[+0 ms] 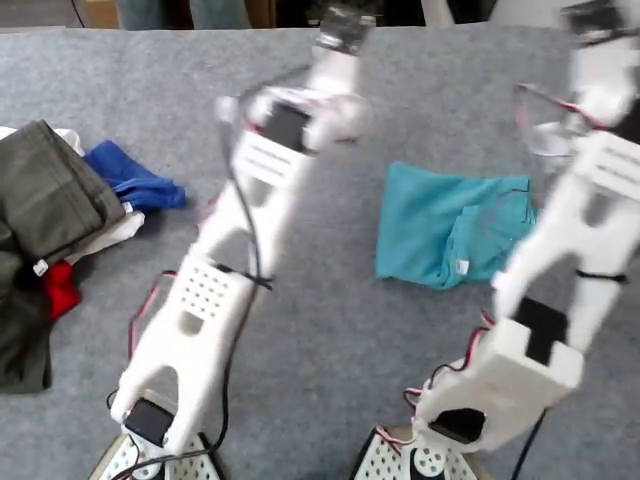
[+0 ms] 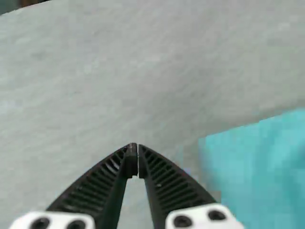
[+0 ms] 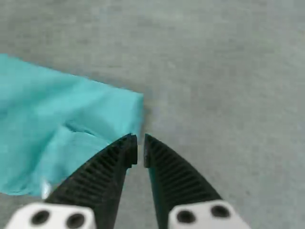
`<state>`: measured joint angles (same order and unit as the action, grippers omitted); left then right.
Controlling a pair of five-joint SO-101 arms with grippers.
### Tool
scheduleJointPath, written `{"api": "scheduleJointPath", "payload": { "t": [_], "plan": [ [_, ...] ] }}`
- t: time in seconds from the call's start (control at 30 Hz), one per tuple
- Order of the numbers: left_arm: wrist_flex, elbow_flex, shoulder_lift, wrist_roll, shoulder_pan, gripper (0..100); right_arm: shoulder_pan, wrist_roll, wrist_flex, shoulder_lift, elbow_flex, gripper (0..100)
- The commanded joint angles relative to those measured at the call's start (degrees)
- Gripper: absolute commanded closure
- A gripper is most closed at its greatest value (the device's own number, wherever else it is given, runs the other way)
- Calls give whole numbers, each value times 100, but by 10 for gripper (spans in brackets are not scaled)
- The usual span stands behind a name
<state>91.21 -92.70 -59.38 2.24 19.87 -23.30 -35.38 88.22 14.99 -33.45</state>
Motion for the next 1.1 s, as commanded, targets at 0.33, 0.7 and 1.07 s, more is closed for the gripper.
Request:
{"api": "scheduleJointPath", "payload": {
  "t": [0.33, 0.7, 1.07],
  "plan": [
    [993, 673, 2233, 730, -1657, 971, 633, -26, -765, 2229, 338, 983],
    [985, 4084, 4466, 765, -1815, 971, -79, -334, 1292, 2378, -1033, 983],
    [-114, 7618, 6576, 818, -2334, 971, -1732, -1310, 1266, 2369, -391, 983]
  ]
}}
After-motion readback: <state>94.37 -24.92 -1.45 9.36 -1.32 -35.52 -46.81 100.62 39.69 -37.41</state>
